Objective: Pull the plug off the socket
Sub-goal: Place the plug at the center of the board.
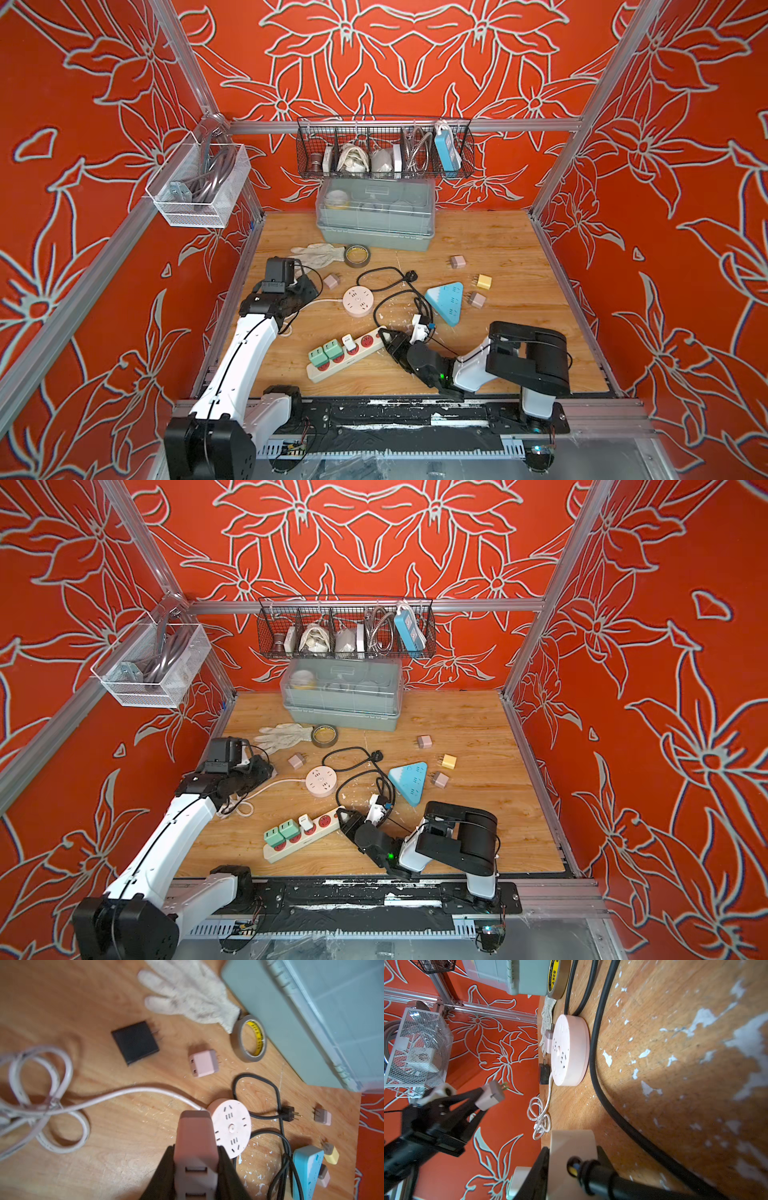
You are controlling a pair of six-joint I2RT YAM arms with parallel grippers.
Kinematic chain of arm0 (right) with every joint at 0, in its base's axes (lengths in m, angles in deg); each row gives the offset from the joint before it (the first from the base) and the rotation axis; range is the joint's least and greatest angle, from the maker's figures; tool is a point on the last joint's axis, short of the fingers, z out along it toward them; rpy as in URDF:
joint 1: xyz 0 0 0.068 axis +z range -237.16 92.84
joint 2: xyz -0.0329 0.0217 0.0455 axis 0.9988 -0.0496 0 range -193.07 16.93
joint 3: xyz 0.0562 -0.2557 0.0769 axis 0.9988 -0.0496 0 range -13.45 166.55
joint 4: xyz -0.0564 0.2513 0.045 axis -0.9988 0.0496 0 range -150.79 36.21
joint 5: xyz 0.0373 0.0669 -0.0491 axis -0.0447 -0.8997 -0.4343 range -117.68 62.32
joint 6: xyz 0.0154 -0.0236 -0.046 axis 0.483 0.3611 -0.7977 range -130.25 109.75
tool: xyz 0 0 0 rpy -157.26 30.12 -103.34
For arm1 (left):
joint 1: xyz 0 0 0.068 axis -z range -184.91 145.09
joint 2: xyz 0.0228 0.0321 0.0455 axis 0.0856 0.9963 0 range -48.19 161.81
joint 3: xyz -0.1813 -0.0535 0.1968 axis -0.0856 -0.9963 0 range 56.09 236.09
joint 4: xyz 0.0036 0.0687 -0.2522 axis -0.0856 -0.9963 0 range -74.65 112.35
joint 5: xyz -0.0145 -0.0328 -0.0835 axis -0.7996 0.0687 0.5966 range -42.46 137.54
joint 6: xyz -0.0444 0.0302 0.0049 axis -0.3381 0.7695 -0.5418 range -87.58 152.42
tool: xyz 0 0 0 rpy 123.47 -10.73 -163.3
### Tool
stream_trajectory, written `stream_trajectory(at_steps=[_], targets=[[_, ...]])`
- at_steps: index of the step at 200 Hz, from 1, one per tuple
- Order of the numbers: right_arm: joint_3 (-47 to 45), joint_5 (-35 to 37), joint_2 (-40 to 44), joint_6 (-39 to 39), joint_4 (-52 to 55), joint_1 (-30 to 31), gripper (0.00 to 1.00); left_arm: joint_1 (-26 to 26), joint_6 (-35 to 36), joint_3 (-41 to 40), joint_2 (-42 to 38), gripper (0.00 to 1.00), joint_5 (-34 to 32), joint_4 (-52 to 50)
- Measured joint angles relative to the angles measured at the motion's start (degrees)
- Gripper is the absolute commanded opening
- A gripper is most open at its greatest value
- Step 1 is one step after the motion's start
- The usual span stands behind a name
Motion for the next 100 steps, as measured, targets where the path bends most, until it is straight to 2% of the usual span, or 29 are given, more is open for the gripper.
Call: stream_trajectory(at_steps=[35, 53, 100], targets=[[0.00, 0.00, 0.00, 0.04, -0.02, 0.00, 0.00, -2.60, -6.58, -8.61, 0.39, 0.00, 5.42, 4.72], [-0.04, -0.02, -0.02, 0.04, -0.04, 0.00, 0.00, -2.64, -7.89, -9.14, 1.31, 0.00, 6.45, 6.10], [-0.13, -0.09, -1.40, 0.85, -1.40, 0.00, 0.00, -2.67, -8.92, -9.62, 2.89, 0.11, 6.88, 10.21]])
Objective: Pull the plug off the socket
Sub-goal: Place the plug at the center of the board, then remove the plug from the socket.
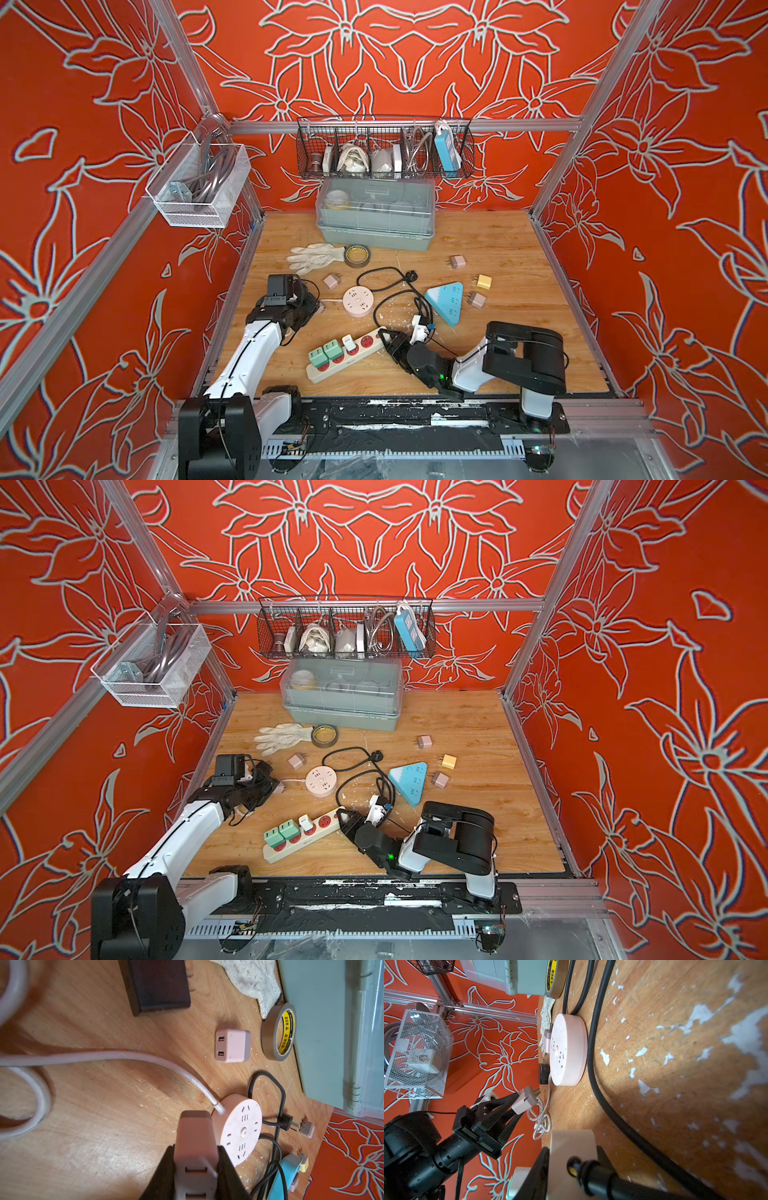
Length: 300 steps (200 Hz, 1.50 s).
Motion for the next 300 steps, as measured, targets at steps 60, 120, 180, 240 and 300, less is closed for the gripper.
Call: stream_trajectory(at_steps=[60, 120, 180, 240, 300], targets=[[-0.02, -0.07, -0.33, 0.52, -0.44, 0.00, 0.00, -0.02, -0.55, -2.56, 4.72, 0.14, 1.22, 3.91], [-0.02, -0.13, -0.33, 0.55, -0.50, 0.00, 0.00, -0.02, -0.70, -2.47, 8.15, 0.44, 2.64, 5.53], [-0.02, -0.37, -0.35, 0.55, -0.48, -0.02, 0.00, -0.02, -0.11, 0.81, 6.78, 0.61, -1.38, -0.02], [-0.02, -0.37, -0.33, 0.50, -0.55, -0.02, 0.00, -0.02, 9.29, 9.86, -0.79, 0.54, -2.27, -8.35], [0.07, -0.33, -0.33, 0.31, -0.20, -0.02, 0.00, 5.79, 36.00, 16.74, -5.16, 0.52, 4.15, -14.25]])
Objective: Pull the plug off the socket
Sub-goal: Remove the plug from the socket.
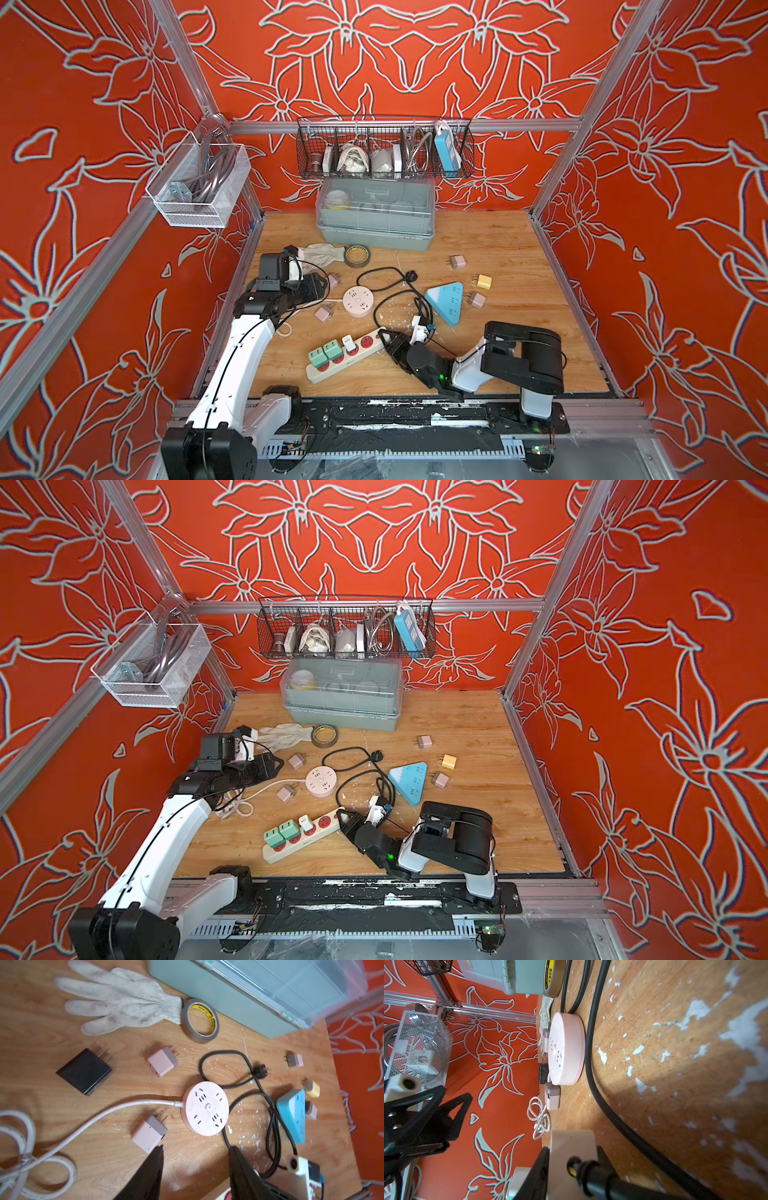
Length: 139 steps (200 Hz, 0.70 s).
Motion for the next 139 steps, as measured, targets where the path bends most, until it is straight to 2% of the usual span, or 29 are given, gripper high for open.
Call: stream_trajectory(at_steps=[43, 75, 99, 139], targets=[[0.57, -0.11, 0.09, -1.16, 0.42, 0.00, 0.00, 10.82, 19.82, 2.40, -3.65, 0.52, 1.03, -7.98], [0.90, -0.52, 0.09, -1.62, 0.61, 0.00, 0.00, 14.82, 32.59, 9.73, 1.44, 0.55, -0.90, -19.02], [0.90, -0.83, 0.09, -1.64, 0.59, 0.00, 0.00, 18.62, 38.53, 13.33, 7.02, 0.59, -0.85, -24.72], [0.92, -0.90, 0.09, -1.81, 0.59, 0.00, 0.00, 24.26, 44.00, 11.02, 12.41, 0.59, -0.66, -32.22]])
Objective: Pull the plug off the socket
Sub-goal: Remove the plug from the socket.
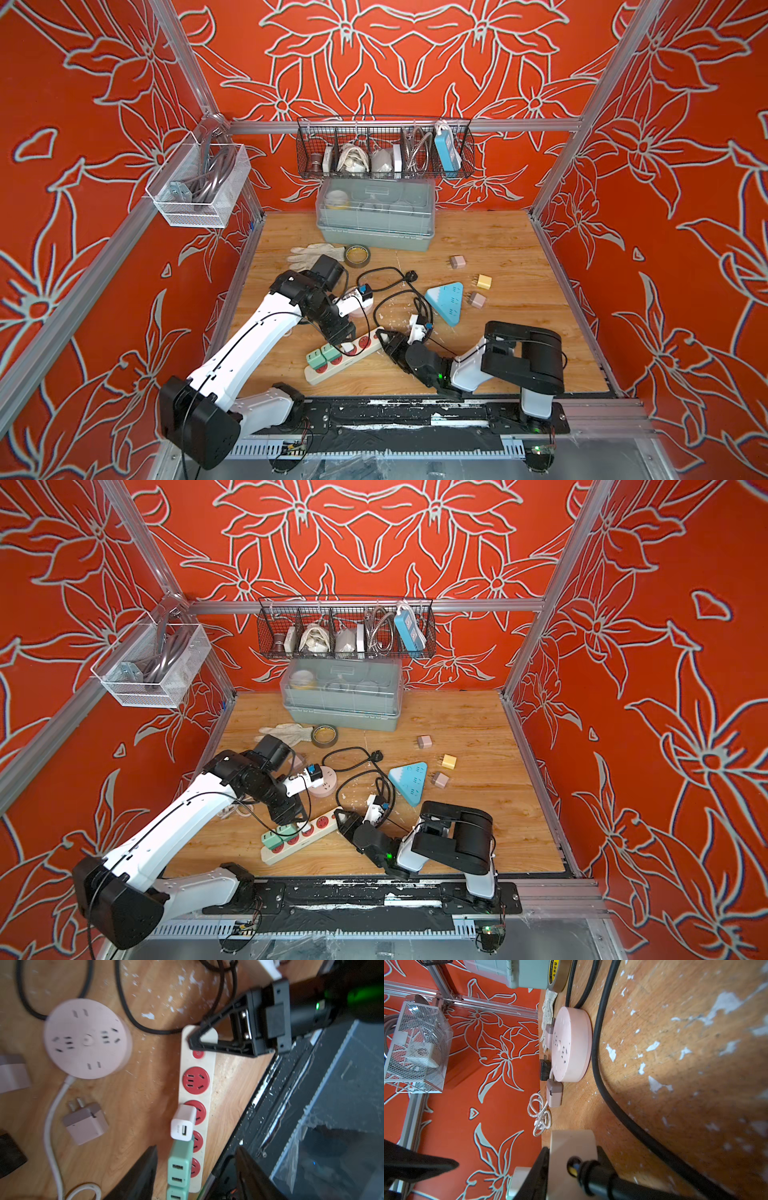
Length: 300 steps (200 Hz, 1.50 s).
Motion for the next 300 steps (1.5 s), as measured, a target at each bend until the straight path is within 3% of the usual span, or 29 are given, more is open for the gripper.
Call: stream_trajectory(at_steps=[52, 109, 177, 229, 278, 300], targets=[[0.31, -0.76, -0.02, -0.26, -0.22, 0.00, 0.00, 0.37, 2.69, -1.18, 6.71, 0.57, -3.76, -1.44], [0.28, -0.74, 0.02, -0.35, -0.09, 0.00, 0.00, 0.37, 3.45, -2.27, 13.42, 0.54, -3.45, 0.63], [0.24, -0.74, 1.40, -1.16, 1.20, 0.02, 0.00, 1.09, 3.54, -3.96, 14.10, 0.51, -2.93, 1.05], [0.22, -0.74, 1.68, -1.20, 1.70, 0.02, 0.00, 1.16, 3.50, -4.20, 14.12, 0.35, -2.84, 0.94], [-0.13, -1.14, 1.62, -1.01, 1.49, 0.02, 0.00, 1.16, 4.15, -4.17, 14.12, 0.04, -3.19, 1.07], [-0.26, -1.14, 1.62, -0.94, 1.75, 0.02, 0.00, 1.16, 4.15, -3.96, 14.12, 0.00, -3.23, 0.90]])
